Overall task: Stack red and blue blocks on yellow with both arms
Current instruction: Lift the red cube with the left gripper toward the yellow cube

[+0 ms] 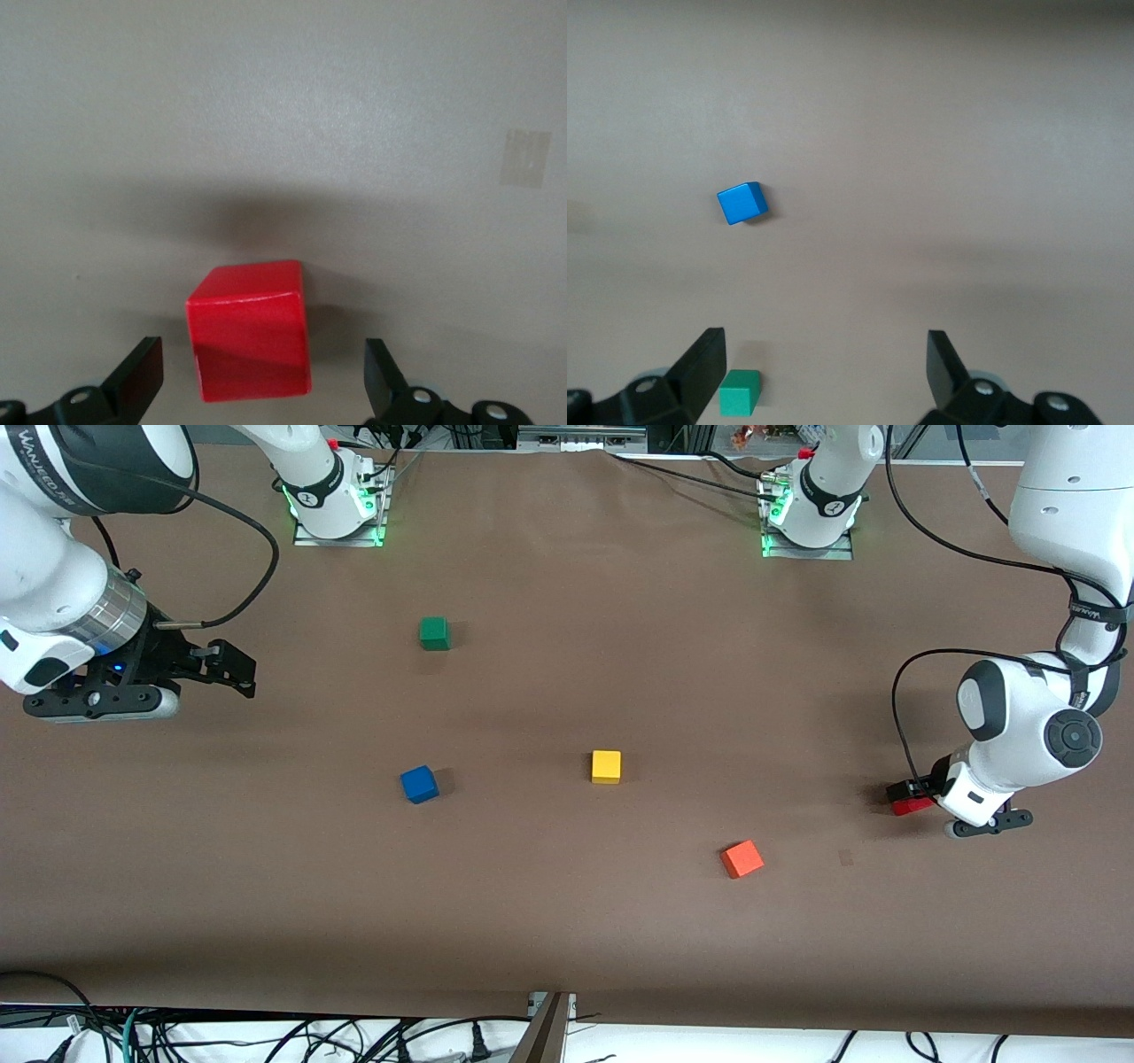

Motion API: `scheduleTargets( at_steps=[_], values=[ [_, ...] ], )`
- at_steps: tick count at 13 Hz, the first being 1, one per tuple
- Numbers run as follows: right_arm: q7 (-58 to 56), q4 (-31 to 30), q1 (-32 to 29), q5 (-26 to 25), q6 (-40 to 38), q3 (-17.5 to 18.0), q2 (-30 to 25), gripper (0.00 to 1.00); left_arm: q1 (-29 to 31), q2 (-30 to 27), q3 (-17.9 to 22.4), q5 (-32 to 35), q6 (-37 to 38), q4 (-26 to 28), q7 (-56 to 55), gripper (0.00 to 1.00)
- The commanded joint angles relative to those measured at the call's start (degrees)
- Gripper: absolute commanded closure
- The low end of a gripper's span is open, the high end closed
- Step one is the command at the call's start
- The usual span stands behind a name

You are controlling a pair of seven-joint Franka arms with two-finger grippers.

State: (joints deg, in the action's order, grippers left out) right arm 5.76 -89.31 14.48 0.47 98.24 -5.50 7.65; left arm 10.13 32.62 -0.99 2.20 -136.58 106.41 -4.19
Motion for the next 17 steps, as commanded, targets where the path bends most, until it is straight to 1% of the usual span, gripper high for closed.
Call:
scheduleTargets(
  at_steps=[1,2,3,4,5,6,7,8,9,11,13,15,16,17],
  values=[
    [-0.76,0.8,-0.33,0.41,-0.06,0.05,0.17,0.0,0.41,-1.68,-0.42,-1.06,-0.88,2.57,-0.47,0.18],
    [-0.76,0.8,-0.33,0.41,0.02,0.05,0.17,0.0,0.41,-1.59,-0.42,-1.06,-0.88,2.58,-2.12,0.29],
    [-0.76,0.8,-0.42,0.41,0.02,0.05,0.26,0.0,0.33,-1.5,-0.42,-0.98,-0.88,2.58,-2.92,0.43],
    [-0.67,0.8,-0.42,0.41,0.02,0.05,0.26,0.0,0.33,-1.5,-0.42,-0.97,-0.88,2.58,-2.93,0.58],
    [-0.75,0.8,-0.42,0.41,0.02,0.05,0.18,0.0,0.24,-1.59,-0.42,-0.97,-0.71,2.31,-2.93,0.75],
    [-0.67,0.8,-0.42,0.41,0.02,0.05,0.26,0.0,0.24,-1.85,-0.6,-0.97,-0.36,1.88,-2.41,0.87],
    [-0.67,0.8,-0.51,0.41,0.11,0.05,0.26,0.0,-0.02,-2.98,-1.03,-0.8,0.08,1.18,-2.32,0.95],
    [-0.75,0.8,-0.51,0.41,0.02,0.05,0.26,0.0,-1.07,-4.91,-1.47,-0.62,2.09,0.65,-2.49,0.98],
    [-0.76,0.8,-0.51,0.41,0.02,0.05,0.26,0.0,-2.39,-6.15,-2.43,-0.54,5.59,-1.1,-2.67,0.99],
    [-0.76,0.8,-0.51,0.41,0.11,0.05,0.26,0.0,-5.72,-6.95,-4.28,-0.54,13.84,-6.88,-3.28,1.0],
    [-0.76,0.8,-0.51,0.41,0.11,0.05,0.26,0.0,-10.28,-6.86,-5.51,-0.8,19.48,-11.9,-5.73,1.0],
    [-0.58,0.8,-0.6,0.67,0.29,0.05,0.26,0.0,-18.09,-6.69,-6.48,-0.97,21.96,-14.73,-11.42,1.0],
    [-0.58,0.89,-0.6,0.85,0.72,0.05,0.96,0.0,-23.7,-5.99,-6.4,-0.37,21.97,-16.13,-14.41,1.0],
    [-0.84,0.89,-0.6,0.59,1.34,0.05,1.57,0.0,-27.93,-3.46,-6.14,-0.36,21.97,-18.84,-16.19,1.0]
  ],
)
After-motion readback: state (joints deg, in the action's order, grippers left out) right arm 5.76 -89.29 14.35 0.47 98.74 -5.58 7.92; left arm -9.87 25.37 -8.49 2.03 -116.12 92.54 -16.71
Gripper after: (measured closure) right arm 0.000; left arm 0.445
